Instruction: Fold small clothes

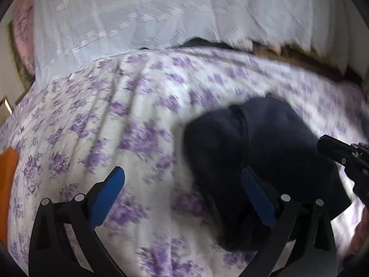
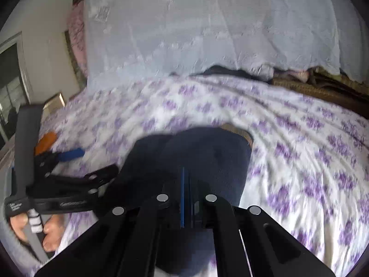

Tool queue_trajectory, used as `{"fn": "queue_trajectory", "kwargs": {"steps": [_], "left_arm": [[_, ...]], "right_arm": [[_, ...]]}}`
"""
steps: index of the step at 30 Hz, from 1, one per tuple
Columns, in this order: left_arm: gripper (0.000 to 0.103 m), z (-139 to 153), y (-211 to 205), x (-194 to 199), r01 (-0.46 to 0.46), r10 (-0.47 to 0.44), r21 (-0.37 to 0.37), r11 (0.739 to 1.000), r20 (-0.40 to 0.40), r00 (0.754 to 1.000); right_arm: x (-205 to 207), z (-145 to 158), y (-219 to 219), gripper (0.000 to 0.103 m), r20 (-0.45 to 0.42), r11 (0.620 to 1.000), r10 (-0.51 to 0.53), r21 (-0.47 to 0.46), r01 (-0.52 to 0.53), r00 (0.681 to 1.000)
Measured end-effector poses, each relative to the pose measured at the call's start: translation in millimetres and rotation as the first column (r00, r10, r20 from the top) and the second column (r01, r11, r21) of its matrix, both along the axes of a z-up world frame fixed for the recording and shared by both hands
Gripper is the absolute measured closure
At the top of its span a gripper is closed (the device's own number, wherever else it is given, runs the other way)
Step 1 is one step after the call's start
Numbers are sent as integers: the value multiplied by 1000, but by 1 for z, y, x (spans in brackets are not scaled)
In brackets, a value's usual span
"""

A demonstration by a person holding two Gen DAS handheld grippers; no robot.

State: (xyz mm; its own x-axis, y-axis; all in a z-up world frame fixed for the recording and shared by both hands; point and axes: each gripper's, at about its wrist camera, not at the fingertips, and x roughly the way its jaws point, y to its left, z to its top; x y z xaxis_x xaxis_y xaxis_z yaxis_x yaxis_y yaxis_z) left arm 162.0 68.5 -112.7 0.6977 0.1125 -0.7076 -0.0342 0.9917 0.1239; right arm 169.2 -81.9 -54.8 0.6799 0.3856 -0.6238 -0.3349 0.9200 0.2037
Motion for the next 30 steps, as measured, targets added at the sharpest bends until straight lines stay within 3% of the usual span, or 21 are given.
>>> {"fn": "queue_trajectory", "kwargs": {"steps": [2, 8, 19, 23, 27, 30], "left_arm": [[4, -19, -11, 7, 18, -17, 36, 999, -38, 999], [4, -19, -25, 0, 13, -15, 125, 992, 9, 1000], [4, -16, -23, -3, 15, -17, 113, 993, 22, 1000], [4, -7, -21, -8, 22, -26, 81, 996, 50, 998], [4, -4, -23, -11, 33, -38, 76, 997, 65, 997], [4, -12, -30, -6, 45, -49, 107, 993, 28, 998]], "right_arm": [[3, -20, -2, 100, -29, 1000, -1, 13, 1, 1000], [-3, -21, 1, 101, 3, 1000, -8, -5, 8, 1000], [-10, -15, -10, 101, 0, 998, -24, 53, 24, 1000], [-29, 4, -17, 95, 66, 997, -50, 53, 47, 997], [-27, -15, -20, 96, 9, 998, -51, 37, 51, 999], [-28, -17, -14, 96, 21, 999, -47, 10, 47, 999]]}}
